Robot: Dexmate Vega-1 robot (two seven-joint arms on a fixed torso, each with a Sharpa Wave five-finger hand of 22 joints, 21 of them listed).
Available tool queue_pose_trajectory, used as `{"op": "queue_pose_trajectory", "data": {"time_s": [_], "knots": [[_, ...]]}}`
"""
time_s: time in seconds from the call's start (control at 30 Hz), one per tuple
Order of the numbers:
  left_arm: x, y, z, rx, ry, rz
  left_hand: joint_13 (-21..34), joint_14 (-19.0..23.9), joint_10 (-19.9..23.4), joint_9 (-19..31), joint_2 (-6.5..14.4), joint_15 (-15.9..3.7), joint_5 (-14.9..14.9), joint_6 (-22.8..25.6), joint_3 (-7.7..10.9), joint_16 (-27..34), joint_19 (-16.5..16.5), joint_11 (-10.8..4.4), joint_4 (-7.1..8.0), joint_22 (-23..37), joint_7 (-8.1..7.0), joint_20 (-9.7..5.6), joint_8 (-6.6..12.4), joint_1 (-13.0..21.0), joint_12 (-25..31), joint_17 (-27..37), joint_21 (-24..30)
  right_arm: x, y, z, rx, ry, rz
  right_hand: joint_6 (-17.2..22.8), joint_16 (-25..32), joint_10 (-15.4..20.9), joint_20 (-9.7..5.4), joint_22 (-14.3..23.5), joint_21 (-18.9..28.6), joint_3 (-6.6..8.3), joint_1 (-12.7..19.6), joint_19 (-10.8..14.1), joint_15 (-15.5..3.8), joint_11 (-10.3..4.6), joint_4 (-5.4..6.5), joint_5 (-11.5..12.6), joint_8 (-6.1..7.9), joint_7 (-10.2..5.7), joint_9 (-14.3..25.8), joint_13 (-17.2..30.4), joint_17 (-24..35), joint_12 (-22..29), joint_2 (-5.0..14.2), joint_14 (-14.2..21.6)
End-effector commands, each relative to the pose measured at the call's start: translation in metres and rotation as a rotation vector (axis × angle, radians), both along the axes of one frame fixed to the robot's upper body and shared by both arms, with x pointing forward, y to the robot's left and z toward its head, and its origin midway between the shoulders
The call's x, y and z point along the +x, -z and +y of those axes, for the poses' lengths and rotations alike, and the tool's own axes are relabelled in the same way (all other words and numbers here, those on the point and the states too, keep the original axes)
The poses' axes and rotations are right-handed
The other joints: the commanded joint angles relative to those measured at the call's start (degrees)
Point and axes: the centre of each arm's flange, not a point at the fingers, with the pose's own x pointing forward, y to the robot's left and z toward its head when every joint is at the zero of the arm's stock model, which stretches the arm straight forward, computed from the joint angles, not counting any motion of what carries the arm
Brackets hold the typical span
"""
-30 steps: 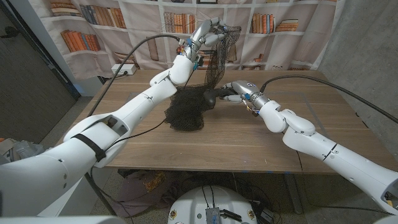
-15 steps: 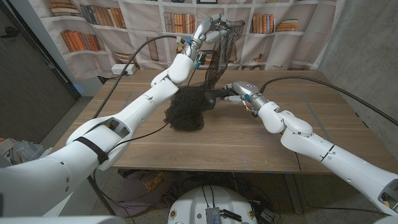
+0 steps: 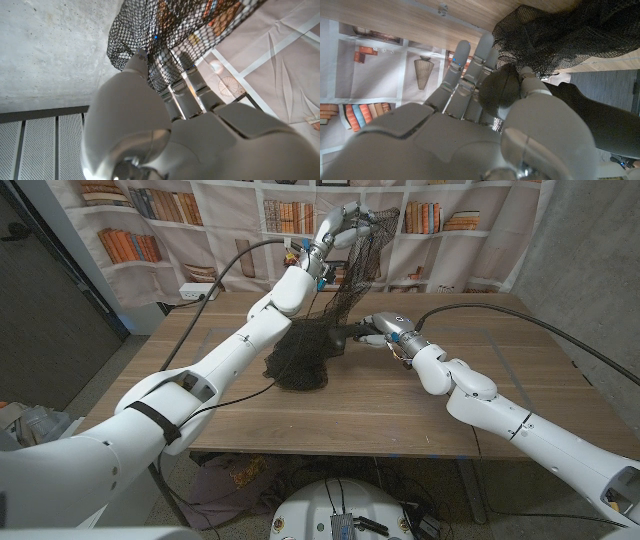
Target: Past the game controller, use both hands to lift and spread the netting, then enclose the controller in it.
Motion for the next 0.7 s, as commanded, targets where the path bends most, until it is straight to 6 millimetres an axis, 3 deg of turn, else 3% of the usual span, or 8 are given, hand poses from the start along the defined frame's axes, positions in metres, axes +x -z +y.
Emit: {"op": "queue_pose_trajectory", "data": {"time_s": [0.03,0.7], "knots": [[0.007,0.005,-0.013,-0.005,0.069,0.05,0.1,0.8,-0.3,-0.1,0.1,-2.76,0.3,-0.3,-0.1,-0.3,-0.2,0.22,0.01,0.0,0.13,-0.02,0.61,-0.2,-0.1,0.3,0.4,0.005,0.002,0.004,0.008,0.016,0.019,0.8,0.0,2.8,-9.25,-0.1,0.3,13.08,-0.3,-0.2,-3.46,-2.34,13.16,0.4,0.17,0.16,0.1,0.1,0.2,0.0,4.72,0.2],[0.007,0.016,-0.047,0.004,0.194,0.12,-0.2,1.2,-0.3,-1.0,0.1,-2.76,0.5,-0.9,-0.19,-1.8,-0.4,0.14,0.03,-0.3,0.17,-0.12,1.08,-0.2,-0.2,0.7,1.0,0.03,-0.011,0.02,0.013,0.052,0.008,0.9,-0.2,2.9,-9.33,-0.8,0.8,13.24,0.0,-0.2,-3.45,-2.09,13.04,0.4,-0.05,0.29,0.1,0.0,0.0,-0.3,4.78,0.5]]}}
